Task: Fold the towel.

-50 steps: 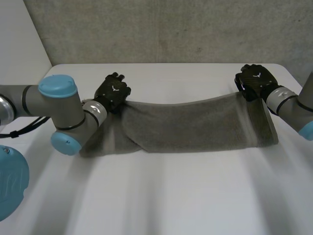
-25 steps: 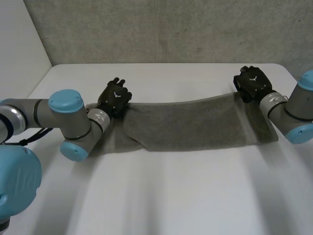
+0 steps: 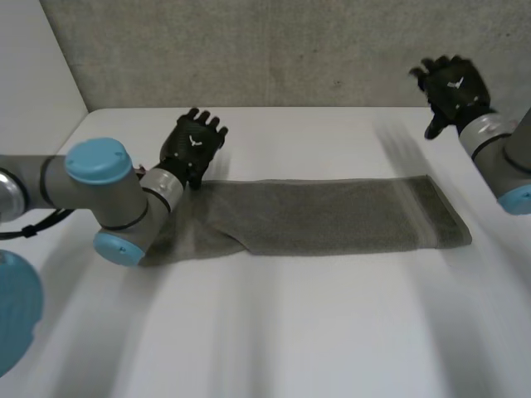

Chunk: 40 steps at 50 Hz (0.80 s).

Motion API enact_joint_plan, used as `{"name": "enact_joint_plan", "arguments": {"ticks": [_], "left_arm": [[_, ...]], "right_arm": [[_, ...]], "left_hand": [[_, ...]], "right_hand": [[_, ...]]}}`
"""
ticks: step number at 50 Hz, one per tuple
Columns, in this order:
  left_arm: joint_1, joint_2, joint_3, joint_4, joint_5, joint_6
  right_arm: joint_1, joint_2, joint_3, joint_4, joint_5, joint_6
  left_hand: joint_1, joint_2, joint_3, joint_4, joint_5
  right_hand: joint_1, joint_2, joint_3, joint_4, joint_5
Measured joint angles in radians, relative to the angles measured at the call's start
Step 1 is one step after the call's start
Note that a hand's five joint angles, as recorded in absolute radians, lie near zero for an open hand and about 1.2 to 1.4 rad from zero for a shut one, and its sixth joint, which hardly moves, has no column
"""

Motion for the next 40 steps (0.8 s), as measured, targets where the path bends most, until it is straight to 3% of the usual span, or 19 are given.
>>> {"name": "enact_joint_plan", "arguments": {"ticks": [7,15,25,31,40], "left_arm": [[-0.006,0.193,-0.158,-0.007,-0.005,-0.063],[0.004,0.452,-0.396,-0.050,-0.009,-0.337],[0.030,0.531,-0.565,-0.141,-0.017,-0.628],[0.031,0.516,-0.594,-0.152,-0.078,-0.659],[0.021,0.495,-0.593,-0.149,-0.199,-0.653]], "right_arm": [[-0.012,-0.208,0.176,0.009,0.001,0.073],[-0.048,-0.394,0.430,0.169,-0.017,0.141],[-0.149,-0.408,0.684,0.270,-0.111,0.022],[-0.196,-0.374,0.753,0.196,-0.154,-0.054],[-0.219,-0.283,0.757,0.077,-0.154,-0.075]], "left_hand": [[0.000,-0.002,0.000,0.000,0.000],[0.000,-0.003,0.000,0.000,0.000],[0.000,-0.003,0.000,0.000,0.000],[0.000,-0.003,0.000,0.000,0.000],[0.000,-0.003,0.000,0.000,0.000]], "right_hand": [[-0.009,0.000,0.000,0.000,0.000],[-0.018,0.000,0.000,0.000,0.000],[-0.006,0.003,0.000,0.000,0.005],[0.143,0.147,0.000,0.000,0.180],[0.178,0.166,0.000,0.000,0.219]]}}
